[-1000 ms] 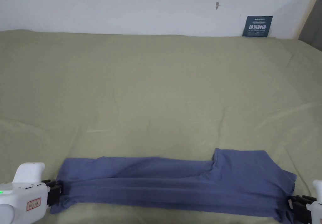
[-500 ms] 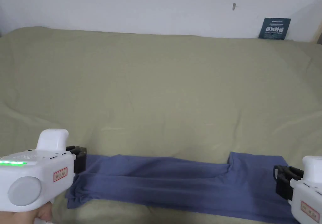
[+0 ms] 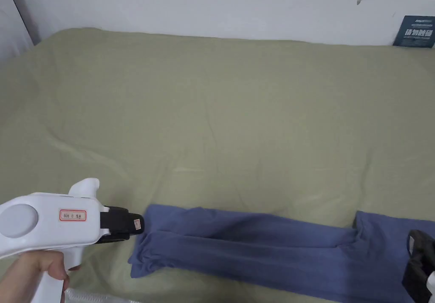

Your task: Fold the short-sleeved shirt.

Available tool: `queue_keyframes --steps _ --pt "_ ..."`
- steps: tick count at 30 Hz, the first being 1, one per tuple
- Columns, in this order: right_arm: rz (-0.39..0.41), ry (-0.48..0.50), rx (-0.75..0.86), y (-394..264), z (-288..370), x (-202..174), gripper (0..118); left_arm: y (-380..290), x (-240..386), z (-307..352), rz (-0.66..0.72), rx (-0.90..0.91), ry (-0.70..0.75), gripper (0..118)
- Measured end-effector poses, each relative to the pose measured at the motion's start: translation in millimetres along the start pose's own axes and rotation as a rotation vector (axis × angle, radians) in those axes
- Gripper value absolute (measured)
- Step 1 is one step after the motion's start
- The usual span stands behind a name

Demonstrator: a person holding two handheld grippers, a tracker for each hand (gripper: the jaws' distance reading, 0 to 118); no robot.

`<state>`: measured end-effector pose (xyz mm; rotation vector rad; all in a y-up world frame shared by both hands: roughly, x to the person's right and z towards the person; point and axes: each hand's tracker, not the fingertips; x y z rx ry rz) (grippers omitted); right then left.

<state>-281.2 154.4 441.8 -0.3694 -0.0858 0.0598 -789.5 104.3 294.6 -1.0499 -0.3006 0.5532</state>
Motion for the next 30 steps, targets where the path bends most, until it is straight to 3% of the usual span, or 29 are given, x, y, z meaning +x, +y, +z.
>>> queue_keyframes --steps 6,7,8,9,10,15,18,22,23,24,25,27,30 --pt "0.007 0.001 0.012 -1.2 4.7 -5.9 1 18.6 -28.1 -12.4 0.059 -0.076 -0.084 2" --pt "0.007 0.006 0.004 -2.1 3.8 -5.9 1 15.4 -24.7 -11.8 0.055 -0.074 -0.107 16" --pt "0.011 0.007 -0.001 -3.9 2.5 -7.3 1 9.9 -20.1 -11.5 0.057 -0.078 -0.139 47" --pt "0.017 0.007 -0.006 -5.3 1.1 -8.1 1 9.2 -20.8 -15.7 0.066 -0.088 -0.157 92" --pt "0.021 0.007 -0.014 -5.8 -0.3 -8.3 1 7.8 -20.4 -21.4 0.062 -0.113 -0.169 118" --pt "-0.010 0.016 -0.032 -7.8 -3.5 -5.5 1 6.5 -31.6 -44.7 0.077 -0.156 -0.180 118" --pt "-0.016 0.017 -0.039 -9.1 -4.9 -4.1 1 2.6 -32.4 -60.9 0.112 -0.197 -0.259 118" --pt "-0.011 0.025 -0.048 -10.6 -4.8 -3.6 1 -2.4 -12.4 -69.9 0.066 -0.206 -0.241 117" --pt "-0.010 0.028 -0.050 -10.9 -4.8 -3.9 1 -7.9 -2.7 -68.4 0.069 -0.206 -0.232 106" --pt "-0.011 0.029 -0.050 -11.4 -4.8 -4.0 1 -10.8 2.5 -67.5 0.079 -0.206 -0.240 73" --pt "-0.014 0.032 -0.050 -11.8 -4.4 -3.9 1 -12.7 6.9 -65.8 0.108 -0.194 -0.217 8" --pt "-0.022 0.032 -0.048 -10.7 -2.9 -4.1 1 -18.5 6.2 -75.5 0.069 -0.181 -0.124 8" --pt "-0.034 0.037 -0.042 -7.6 1.2 -1.3 1 -22.4 6.5 -80.7 0.115 -0.189 -0.149 8"
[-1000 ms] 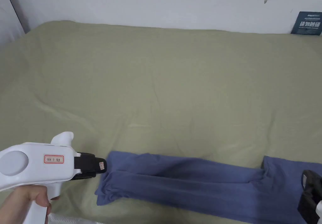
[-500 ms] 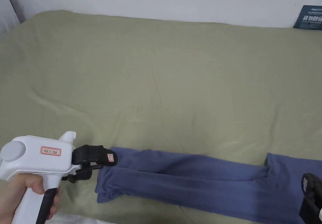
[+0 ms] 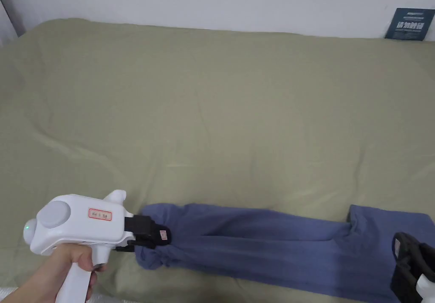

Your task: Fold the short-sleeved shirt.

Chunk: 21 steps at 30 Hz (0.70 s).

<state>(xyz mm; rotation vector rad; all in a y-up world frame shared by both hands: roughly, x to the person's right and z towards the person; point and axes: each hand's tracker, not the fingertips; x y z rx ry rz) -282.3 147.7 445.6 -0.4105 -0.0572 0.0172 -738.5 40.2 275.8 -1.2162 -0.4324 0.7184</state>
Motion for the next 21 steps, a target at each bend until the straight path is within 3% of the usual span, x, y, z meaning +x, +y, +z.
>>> queue_keyframes --steps 5,14,19,21 --pt "-0.016 0.002 0.028 9.1 7.2 9.4 1 -0.9 2.5 31.5 0.034 0.064 -0.041 8" --pt "-0.017 0.011 0.090 28.1 2.3 18.8 1 5.2 -24.8 109.4 0.052 0.242 0.073 8" --pt "-0.012 0.019 0.110 33.0 -0.1 14.6 1 -5.4 11.0 145.1 -0.067 0.313 0.236 8" --pt "-0.018 0.017 0.112 31.5 -3.0 12.9 1 1.0 26.6 147.5 -0.147 0.300 0.228 8"
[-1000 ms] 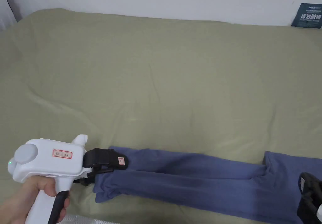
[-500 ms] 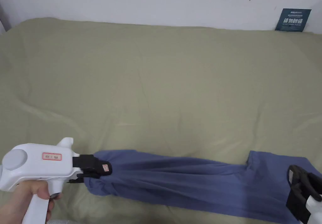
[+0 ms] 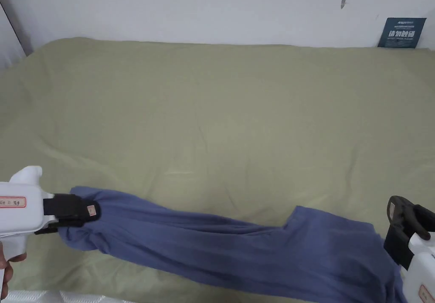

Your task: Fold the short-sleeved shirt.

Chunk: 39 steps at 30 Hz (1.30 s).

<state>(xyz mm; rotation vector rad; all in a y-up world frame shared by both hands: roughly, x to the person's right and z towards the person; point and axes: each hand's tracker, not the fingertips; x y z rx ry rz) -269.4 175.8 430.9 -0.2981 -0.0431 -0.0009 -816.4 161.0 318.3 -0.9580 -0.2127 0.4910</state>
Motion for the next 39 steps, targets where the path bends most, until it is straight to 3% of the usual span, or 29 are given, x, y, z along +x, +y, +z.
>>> queue_keyframes --steps 7,19,20,21,22,23,25,27,28,29,30,31,36,39 --pt "-0.027 0.011 -0.012 -3.0 7.7 -3.4 1 -11.1 115.2 -11.6 -0.257 -0.063 -0.007 8" --pt "-0.046 -0.020 -0.063 -19.9 12.6 13.7 1 -78.4 216.9 -163.3 -0.506 -0.336 0.017 11" --pt "-0.046 -0.024 -0.071 -22.0 11.4 15.2 1 -83.3 220.8 -174.8 -0.509 -0.346 0.010 27" --pt "-0.049 -0.028 -0.078 -23.5 10.7 16.4 1 -86.3 221.6 -182.8 -0.522 -0.353 -0.004 67" --pt "-0.053 -0.029 -0.086 -25.0 10.0 17.7 1 -90.0 221.7 -189.6 -0.527 -0.368 -0.070 117" --pt "-0.056 -0.029 -0.092 -26.8 9.3 18.9 1 -92.6 220.5 -192.9 -0.509 -0.390 -0.096 118" --pt "-0.059 -0.035 -0.105 -29.3 8.5 20.2 1 -85.6 219.4 -173.3 -0.442 -0.327 -0.138 101" --pt "-0.066 -0.033 -0.112 -30.7 8.2 21.6 1 -74.2 209.1 -157.8 -0.382 -0.281 -0.149 93" --pt "-0.071 -0.031 -0.115 -31.3 7.8 22.2 1 -68.1 203.3 -145.2 -0.365 -0.225 -0.166 79" --pt "-0.078 -0.029 -0.118 -31.5 7.4 22.5 1 -61.6 195.6 -132.9 -0.347 -0.185 -0.174 54" --pt "-0.087 -0.028 -0.118 -31.5 7.5 22.7 1 -56.5 188.1 -123.5 -0.322 -0.167 -0.168 18" --pt "-0.096 -0.026 -0.116 -30.5 8.1 22.4 1 -52.8 180.3 -117.3 -0.293 -0.150 -0.170 0" --pt "-0.111 -0.020 -0.114 -30.7 5.9 23.2 1 -49.3 146.4 -122.9 -0.175 -0.189 -0.154 0" --pt "-0.119 -0.016 -0.116 -29.6 6.6 22.9 1 -57.9 144.1 -155.0 -0.186 -0.244 -0.107 0"
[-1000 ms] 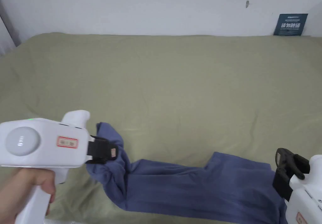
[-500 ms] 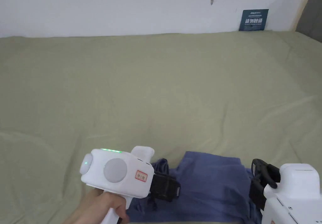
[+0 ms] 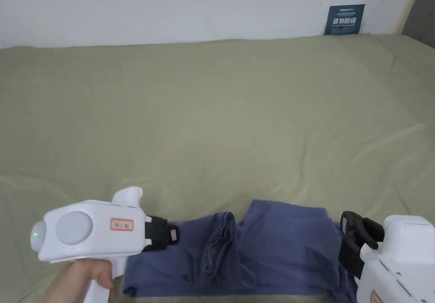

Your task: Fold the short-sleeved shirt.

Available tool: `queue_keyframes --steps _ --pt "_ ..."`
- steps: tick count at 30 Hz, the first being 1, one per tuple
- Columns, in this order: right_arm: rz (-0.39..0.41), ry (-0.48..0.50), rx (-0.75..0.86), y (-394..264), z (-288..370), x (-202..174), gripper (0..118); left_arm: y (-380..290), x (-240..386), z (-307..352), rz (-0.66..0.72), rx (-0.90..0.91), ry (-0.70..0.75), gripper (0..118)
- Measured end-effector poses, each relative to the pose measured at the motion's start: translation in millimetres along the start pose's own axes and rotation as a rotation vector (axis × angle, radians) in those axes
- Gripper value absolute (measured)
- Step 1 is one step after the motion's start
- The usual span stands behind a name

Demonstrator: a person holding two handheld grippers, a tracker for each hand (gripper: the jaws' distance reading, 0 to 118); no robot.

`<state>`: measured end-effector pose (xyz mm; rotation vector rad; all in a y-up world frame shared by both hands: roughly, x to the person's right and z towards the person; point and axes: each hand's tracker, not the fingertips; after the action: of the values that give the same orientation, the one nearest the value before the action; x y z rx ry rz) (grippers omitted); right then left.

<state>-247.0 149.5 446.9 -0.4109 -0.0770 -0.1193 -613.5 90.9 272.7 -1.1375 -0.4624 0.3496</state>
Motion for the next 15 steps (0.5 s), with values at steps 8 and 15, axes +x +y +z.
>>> queue_keyframes --steps 8,15 --pt "0.003 -0.012 -0.025 -1.4 -0.8 3.2 1 -28.0 48.1 -104.7 0.024 -0.139 -0.146 0" --pt "0.014 -0.013 -0.034 -2.1 -1.7 2.1 1 -11.5 45.4 -40.5 -0.038 -0.064 -0.178 0"
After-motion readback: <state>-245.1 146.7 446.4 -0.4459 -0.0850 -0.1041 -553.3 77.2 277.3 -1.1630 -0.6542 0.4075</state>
